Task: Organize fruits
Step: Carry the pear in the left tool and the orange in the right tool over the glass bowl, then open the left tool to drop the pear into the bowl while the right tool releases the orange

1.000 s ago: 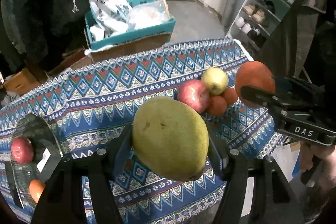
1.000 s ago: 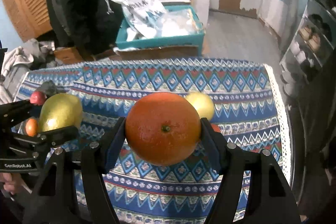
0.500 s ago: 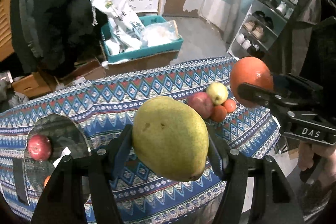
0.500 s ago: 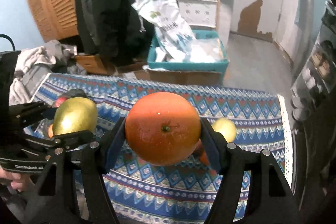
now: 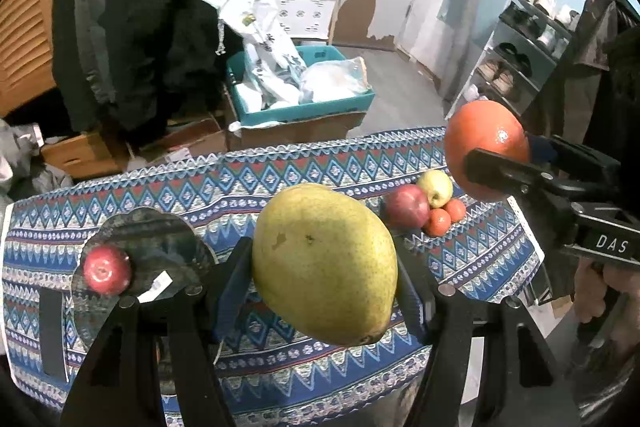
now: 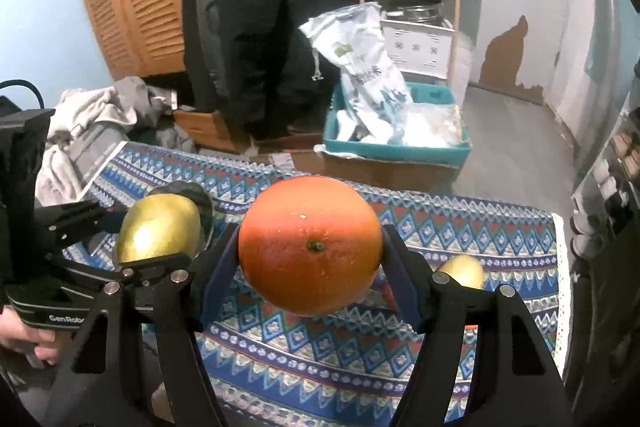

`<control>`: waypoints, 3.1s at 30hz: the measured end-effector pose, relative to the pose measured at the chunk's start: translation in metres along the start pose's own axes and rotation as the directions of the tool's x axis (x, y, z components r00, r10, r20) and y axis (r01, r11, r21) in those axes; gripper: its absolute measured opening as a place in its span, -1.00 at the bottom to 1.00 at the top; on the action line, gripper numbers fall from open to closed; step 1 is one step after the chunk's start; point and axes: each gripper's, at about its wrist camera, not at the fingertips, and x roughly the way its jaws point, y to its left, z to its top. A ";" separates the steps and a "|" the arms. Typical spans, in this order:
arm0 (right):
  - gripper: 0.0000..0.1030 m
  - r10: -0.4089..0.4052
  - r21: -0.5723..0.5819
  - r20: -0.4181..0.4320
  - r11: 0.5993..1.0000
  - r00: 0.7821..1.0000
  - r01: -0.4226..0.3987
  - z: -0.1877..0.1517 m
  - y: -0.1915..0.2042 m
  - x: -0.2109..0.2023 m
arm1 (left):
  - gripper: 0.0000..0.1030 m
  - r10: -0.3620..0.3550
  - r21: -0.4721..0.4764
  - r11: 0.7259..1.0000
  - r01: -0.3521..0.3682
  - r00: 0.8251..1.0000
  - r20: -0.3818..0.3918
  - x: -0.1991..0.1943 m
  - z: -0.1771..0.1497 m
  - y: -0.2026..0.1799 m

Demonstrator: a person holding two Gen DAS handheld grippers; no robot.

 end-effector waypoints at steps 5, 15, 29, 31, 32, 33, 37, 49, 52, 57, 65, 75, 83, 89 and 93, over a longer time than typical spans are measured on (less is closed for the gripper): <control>0.35 0.020 -0.021 -0.003 1.000 1.000 -0.020 0.008 0.018 0.008 | 0.31 0.014 -0.028 1.000 -0.014 1.000 0.005 -0.006 -0.005 0.019; 0.35 0.063 -0.070 -0.005 0.996 0.998 -0.063 0.025 0.057 0.024 | 0.31 0.045 -0.085 0.995 -0.042 0.998 0.033 -0.023 -0.014 0.054; 0.35 0.116 -0.106 -0.063 0.987 0.991 -0.123 0.039 0.107 0.071 | 0.31 0.106 -0.199 0.974 -0.104 0.994 0.000 -0.018 -0.032 0.119; 0.35 0.124 -0.104 -0.073 0.986 0.990 -0.132 0.040 0.112 0.079 | 0.31 0.113 -0.217 0.970 -0.113 0.994 -0.011 -0.015 -0.035 0.128; 0.35 0.131 -0.104 -0.080 0.985 0.988 -0.139 0.041 0.115 0.084 | 0.31 0.115 -0.227 0.967 -0.116 0.993 -0.018 -0.013 -0.036 0.132; 0.35 0.135 -0.103 -0.086 0.984 0.987 -0.144 0.041 0.117 0.088 | 0.31 0.116 -0.235 0.965 -0.118 0.993 -0.023 -0.011 -0.037 0.137; 0.35 0.159 -0.099 -0.118 0.980 0.980 -0.171 0.040 0.128 0.109 | 0.31 0.125 -0.266 0.955 -0.134 0.991 -0.048 -0.002 -0.044 0.153; 0.35 0.183 -0.089 -0.233 0.974 0.955 -0.208 0.027 0.149 0.170 | 0.31 0.158 -0.314 0.931 -0.187 0.981 -0.116 0.027 -0.060 0.186; 0.35 0.185 -0.085 -0.259 0.973 0.948 -0.213 0.023 0.152 0.182 | 0.31 0.163 -0.318 0.927 -0.199 0.977 -0.137 0.035 -0.064 0.192; 0.35 0.188 -0.084 -0.301 0.971 0.935 -0.223 0.016 0.159 0.199 | 0.31 0.150 -0.332 0.921 -0.204 0.972 -0.180 0.052 -0.073 0.201; 0.35 0.196 -0.064 -0.361 0.970 0.912 -0.233 0.003 0.164 0.222 | 0.30 0.141 -0.347 0.915 -0.208 0.968 -0.207 0.068 -0.078 0.207; 0.35 0.211 -0.018 -0.398 0.971 0.893 -0.238 -0.007 0.160 0.235 | 0.23 0.141 -0.340 0.917 -0.207 0.968 -0.209 0.065 -0.077 0.205; 0.36 0.214 -0.010 -0.421 0.971 0.881 -0.240 -0.012 0.163 0.241 | 0.24 0.143 -0.345 0.913 -0.218 0.962 -0.231 0.062 -0.083 0.207; 0.37 0.217 0.007 -0.436 0.971 0.873 -0.238 -0.017 0.159 0.244 | 0.24 0.154 -0.332 0.915 -0.231 0.958 -0.241 0.061 -0.085 0.205; 0.38 0.220 0.005 -0.437 0.970 0.872 -0.242 -0.017 0.161 0.243 | 0.24 0.159 -0.321 0.918 -0.234 0.957 -0.241 0.059 -0.085 0.203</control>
